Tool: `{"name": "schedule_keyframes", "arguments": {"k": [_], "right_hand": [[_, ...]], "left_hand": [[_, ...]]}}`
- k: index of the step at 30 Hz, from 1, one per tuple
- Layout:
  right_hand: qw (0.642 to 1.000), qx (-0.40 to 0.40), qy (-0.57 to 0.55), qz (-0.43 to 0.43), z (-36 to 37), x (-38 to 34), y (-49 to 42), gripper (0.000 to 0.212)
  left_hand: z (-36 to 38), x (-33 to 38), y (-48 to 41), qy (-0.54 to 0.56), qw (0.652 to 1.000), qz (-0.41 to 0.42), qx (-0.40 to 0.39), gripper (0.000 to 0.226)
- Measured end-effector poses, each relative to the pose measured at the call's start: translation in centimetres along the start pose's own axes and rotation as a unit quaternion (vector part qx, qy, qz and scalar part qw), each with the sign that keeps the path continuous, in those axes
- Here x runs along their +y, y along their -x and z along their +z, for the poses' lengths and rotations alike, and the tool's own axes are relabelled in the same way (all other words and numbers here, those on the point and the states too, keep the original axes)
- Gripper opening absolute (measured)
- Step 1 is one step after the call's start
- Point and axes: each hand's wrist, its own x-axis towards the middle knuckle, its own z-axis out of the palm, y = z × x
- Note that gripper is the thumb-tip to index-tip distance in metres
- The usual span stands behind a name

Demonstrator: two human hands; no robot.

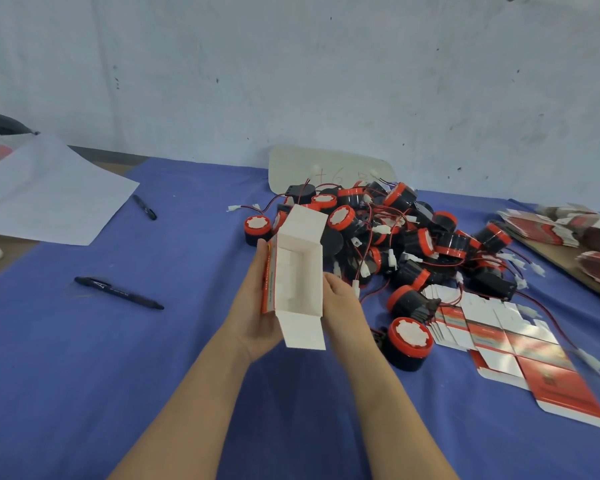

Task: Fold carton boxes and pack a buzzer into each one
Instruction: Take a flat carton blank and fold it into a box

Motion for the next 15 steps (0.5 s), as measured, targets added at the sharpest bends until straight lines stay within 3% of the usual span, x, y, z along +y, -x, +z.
{"name": "schedule_keyframes", "arguments": {"k": [4,7,15], "right_hand": [[0.986,0.125,0.083,-0.068,-0.9,0.5,-0.4,0.022],[0.969,0.216,0.057,-0.108,-1.8,0.1,-0.4,0.005],[0.938,0.238,0.195,-0.162,-1.8,1.1,-0.4,0.007]], "left_hand": [[-0.1,0.3,-0.2,-0.022,0.999,0.010,0.022,0.051],[-0.1,0.6,-0.1,-0.075,0.995,0.030,0.051,0.056],[1.0,-0.1,0.3,-0.166,0.985,0.029,0.040,0.047]]}}
